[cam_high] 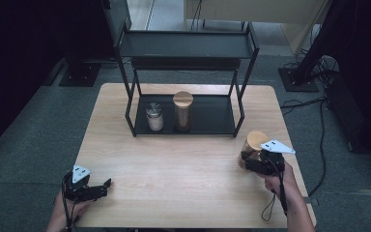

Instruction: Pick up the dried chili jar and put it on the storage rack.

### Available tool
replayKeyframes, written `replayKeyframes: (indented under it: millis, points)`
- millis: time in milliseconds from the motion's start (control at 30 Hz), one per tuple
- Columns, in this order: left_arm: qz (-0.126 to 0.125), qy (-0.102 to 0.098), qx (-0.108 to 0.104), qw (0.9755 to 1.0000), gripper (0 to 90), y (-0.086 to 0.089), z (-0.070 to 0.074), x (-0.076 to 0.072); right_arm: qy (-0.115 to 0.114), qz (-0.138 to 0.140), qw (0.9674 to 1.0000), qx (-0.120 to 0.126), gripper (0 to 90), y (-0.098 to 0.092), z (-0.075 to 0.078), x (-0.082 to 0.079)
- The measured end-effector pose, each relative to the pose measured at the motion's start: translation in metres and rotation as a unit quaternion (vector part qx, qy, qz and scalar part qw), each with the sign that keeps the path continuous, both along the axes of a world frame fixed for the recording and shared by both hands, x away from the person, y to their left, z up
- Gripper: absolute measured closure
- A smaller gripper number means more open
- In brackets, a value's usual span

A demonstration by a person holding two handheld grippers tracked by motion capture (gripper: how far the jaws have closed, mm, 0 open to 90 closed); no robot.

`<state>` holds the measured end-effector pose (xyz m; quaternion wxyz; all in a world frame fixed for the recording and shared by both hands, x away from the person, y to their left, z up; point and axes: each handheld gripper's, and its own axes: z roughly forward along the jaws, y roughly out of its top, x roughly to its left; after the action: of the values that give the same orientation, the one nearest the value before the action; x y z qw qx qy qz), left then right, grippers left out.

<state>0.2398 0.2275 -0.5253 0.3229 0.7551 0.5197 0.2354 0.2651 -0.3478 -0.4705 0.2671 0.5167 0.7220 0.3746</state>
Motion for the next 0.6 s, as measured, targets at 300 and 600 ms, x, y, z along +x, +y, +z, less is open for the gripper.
replayKeyframes:
  millis: [300, 600]
  points:
    - [0.000, 0.000, 0.000, 1.0000, 3.8, 0.000, 0.000, 0.000, 0.003, 0.012, 0.9999, 0.000, 24.6, 0.018, 0.001, 0.008]
    - [0.001, 0.000, -0.001, 1.0000, 3.8, 0.000, 0.000, 0.000, 0.005, 0.028, 0.9996, -0.001, 24.7, 0.040, 0.006, 0.018]
